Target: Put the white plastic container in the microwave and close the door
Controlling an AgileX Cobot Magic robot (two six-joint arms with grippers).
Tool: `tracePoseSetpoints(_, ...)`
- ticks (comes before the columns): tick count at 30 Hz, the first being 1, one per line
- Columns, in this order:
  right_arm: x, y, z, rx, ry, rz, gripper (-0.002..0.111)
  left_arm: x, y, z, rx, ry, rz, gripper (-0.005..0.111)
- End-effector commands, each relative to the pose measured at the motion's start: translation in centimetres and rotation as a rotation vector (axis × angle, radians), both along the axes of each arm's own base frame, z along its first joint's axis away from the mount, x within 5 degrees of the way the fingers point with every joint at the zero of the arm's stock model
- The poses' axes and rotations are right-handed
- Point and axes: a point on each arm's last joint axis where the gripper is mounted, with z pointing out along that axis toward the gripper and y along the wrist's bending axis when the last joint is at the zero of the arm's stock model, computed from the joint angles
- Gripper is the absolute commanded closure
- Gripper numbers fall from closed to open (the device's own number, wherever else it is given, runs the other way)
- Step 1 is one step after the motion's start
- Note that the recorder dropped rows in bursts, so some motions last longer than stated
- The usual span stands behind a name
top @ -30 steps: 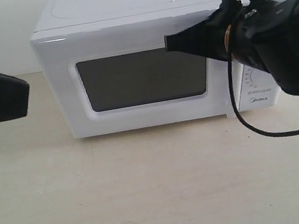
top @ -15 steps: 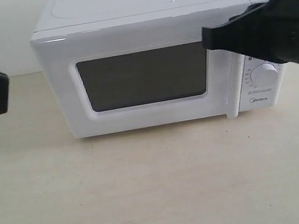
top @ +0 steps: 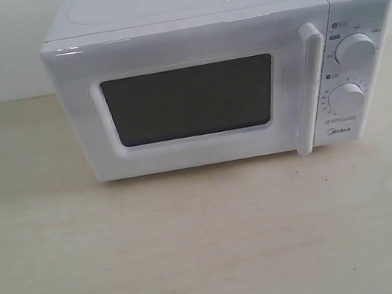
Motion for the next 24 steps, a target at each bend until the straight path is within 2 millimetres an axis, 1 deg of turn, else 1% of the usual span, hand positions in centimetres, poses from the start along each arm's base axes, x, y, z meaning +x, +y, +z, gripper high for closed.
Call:
tracePoseSetpoints(1,-1.6,-0.6,0.5,0.03,-0.056,0.071,0.108,-1.3,0.9,0.3,-0.084,-0.031,0.024,0.102)
tracePoseSetpoints(6,-2.0,-1.0,0.8,0.046,-0.078,0.064,0.108,-2.0,1.1,-0.5,-0.063,-0.027,0.007,0.102)
tracePoseSetpoints(21,-2.0,-1.0,0.8,0.047,-0.078,0.06,0.108,-2.0,1.1,-0.5,-0.063,-0.029,0.006,0.102)
tracePoseSetpoints(22,-2.0,-1.0,0.8,0.047,-0.078,0.06,0.108,-2.1,1.2,-0.5,-0.059,-0.034,0.01,0.102)
tracePoseSetpoints(24,-2.0,-1.0,0.8,0.047,-0.078,0.06,0.108,-2.7,2.0,-0.7,-0.006,-0.137,0.072,0.102)
